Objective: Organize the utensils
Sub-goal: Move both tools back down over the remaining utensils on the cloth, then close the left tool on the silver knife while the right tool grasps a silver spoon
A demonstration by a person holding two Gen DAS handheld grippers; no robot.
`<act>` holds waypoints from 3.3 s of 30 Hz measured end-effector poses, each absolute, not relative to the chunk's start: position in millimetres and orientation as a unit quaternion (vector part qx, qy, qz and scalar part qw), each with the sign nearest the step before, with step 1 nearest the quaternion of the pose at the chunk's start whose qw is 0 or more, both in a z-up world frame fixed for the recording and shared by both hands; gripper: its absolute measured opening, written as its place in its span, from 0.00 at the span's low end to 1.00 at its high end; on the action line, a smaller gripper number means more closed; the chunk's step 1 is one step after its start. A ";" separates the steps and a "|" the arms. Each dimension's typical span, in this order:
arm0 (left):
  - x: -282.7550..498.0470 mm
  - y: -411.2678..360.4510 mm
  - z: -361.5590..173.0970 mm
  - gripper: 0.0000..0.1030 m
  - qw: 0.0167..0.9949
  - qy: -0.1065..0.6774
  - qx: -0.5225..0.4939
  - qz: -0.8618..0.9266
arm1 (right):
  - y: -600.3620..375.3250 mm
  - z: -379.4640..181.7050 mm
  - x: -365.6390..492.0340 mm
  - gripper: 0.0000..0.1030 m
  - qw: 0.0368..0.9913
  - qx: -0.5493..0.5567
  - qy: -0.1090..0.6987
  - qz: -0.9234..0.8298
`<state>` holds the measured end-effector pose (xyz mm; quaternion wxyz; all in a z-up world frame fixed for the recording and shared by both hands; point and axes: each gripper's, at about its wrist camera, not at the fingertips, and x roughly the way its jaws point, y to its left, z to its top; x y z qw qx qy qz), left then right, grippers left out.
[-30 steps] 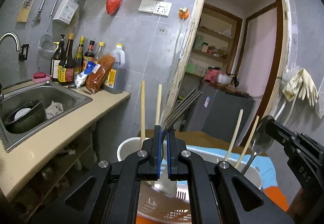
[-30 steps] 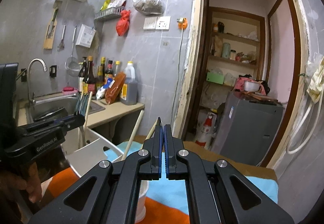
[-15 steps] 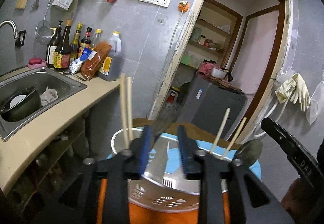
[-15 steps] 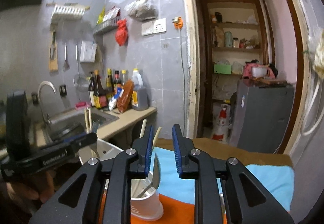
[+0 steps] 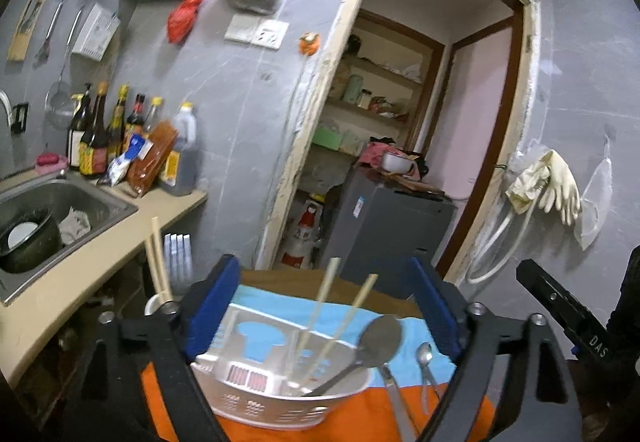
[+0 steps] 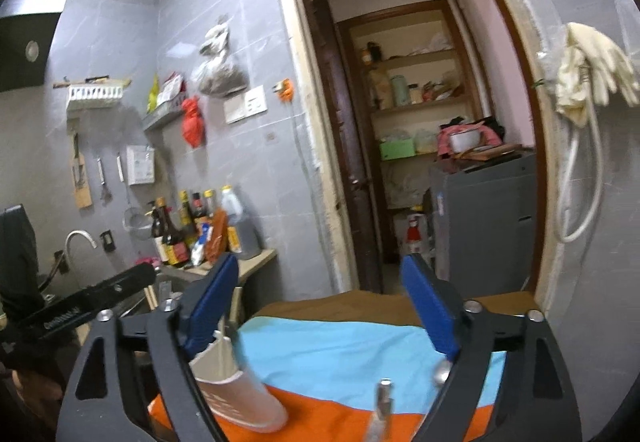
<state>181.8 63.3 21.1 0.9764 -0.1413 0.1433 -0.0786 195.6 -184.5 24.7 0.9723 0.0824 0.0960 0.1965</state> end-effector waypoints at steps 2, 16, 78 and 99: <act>180.6 49.9 23.7 0.85 0.978 0.141 -0.129 -0.081 | -197.3 24.9 191.6 0.95 0.975 0.084 0.094 0.184; 171.3 -49.1 9.5 0.93 0.984 0.133 -0.062 -0.104 | -279.1 8.5 170.2 1.00 0.988 0.055 0.089 0.118; 278.0 -103.3 -161.0 0.16 0.865 0.480 -0.078 -0.127 | -276.2 -151.3 280.2 0.11 0.873 -0.001 0.438 0.216; 268.8 -116.1 -158.0 0.11 0.859 0.499 -0.034 -0.106 | -295.7 -153.5 272.6 0.06 0.866 0.049 0.451 0.208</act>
